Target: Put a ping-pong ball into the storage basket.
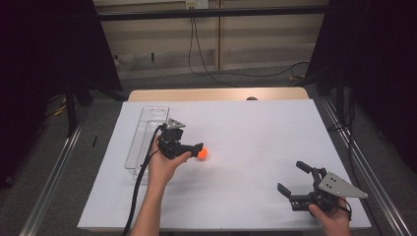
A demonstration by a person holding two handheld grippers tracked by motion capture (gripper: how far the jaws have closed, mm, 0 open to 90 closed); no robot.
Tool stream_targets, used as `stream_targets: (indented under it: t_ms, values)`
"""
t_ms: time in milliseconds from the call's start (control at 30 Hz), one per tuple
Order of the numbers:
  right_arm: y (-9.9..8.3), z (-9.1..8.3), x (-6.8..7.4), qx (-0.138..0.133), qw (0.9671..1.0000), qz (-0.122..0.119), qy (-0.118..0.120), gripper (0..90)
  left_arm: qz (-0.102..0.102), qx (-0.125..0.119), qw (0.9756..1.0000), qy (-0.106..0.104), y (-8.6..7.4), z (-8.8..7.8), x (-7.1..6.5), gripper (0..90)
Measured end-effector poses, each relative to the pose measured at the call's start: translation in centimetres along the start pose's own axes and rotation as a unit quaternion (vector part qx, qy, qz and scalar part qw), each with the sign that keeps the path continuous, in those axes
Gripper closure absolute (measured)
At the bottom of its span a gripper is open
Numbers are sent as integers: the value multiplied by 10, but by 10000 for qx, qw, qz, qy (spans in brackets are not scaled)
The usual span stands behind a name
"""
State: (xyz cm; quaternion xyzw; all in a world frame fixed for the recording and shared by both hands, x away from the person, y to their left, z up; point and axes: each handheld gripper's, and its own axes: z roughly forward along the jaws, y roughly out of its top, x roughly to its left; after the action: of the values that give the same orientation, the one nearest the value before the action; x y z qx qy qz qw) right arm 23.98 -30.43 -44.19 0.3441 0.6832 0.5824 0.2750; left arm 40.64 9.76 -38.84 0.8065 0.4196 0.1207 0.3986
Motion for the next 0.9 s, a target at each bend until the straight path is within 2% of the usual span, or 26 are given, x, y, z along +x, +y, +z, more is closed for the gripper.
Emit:
stream_targets:
  t_ms: [200,267,400,900]
  values:
    - [0,0,0,-10,10000,7,11,26,54,47,10000,3,0,2,-2,111]
    - [0,0,0,-5,10000,15,11,26,-6,21,10000,-5,-1,4,-3,111]
    - [0,0,0,-4,10000,18,12,26,54,79,10000,0,-1,6,-4,111]
    - [0,0,0,-10,10000,14,10,26,24,159,9999,-16,-3,13,-6,108]
